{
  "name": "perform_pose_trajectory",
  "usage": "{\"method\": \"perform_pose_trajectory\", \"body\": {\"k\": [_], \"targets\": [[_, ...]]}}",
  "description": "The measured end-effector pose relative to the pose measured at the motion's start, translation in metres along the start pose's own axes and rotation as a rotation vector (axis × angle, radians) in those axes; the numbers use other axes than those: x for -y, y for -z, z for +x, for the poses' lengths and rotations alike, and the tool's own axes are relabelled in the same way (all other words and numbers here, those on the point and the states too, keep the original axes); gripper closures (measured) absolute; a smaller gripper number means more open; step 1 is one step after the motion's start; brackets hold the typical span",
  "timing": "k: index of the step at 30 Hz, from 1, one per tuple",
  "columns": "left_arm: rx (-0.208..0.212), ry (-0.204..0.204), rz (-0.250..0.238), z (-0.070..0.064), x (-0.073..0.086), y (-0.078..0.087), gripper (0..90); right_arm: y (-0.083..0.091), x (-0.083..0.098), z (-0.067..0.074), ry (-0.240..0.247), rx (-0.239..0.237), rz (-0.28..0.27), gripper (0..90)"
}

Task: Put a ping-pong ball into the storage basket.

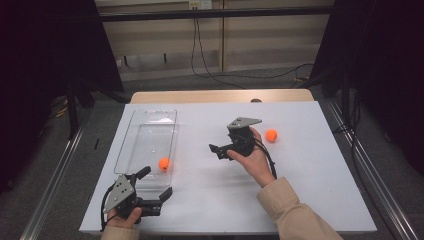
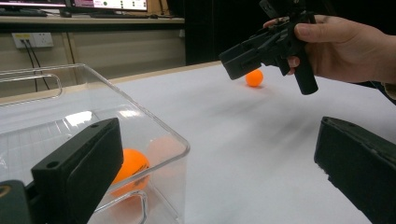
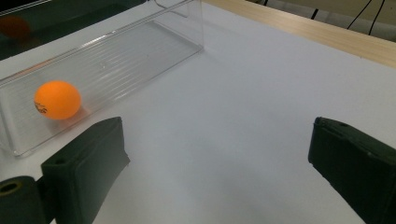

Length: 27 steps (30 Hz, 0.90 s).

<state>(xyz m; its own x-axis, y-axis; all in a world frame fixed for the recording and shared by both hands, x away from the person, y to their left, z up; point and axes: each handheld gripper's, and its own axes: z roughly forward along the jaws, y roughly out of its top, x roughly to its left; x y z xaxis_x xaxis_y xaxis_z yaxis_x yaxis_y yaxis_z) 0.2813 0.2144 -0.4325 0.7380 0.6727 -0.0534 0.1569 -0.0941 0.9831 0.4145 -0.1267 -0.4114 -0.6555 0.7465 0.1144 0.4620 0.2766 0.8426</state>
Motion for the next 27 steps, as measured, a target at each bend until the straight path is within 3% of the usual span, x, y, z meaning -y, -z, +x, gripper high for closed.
{"method": "perform_pose_trajectory", "body": {"k": [27], "targets": [[-0.002,0.005,0.001,0.0005,0.0006,0.0003,1.1,0.0040,0.0028,-0.0076,-0.006,0.015,0.007,3.8]]}}
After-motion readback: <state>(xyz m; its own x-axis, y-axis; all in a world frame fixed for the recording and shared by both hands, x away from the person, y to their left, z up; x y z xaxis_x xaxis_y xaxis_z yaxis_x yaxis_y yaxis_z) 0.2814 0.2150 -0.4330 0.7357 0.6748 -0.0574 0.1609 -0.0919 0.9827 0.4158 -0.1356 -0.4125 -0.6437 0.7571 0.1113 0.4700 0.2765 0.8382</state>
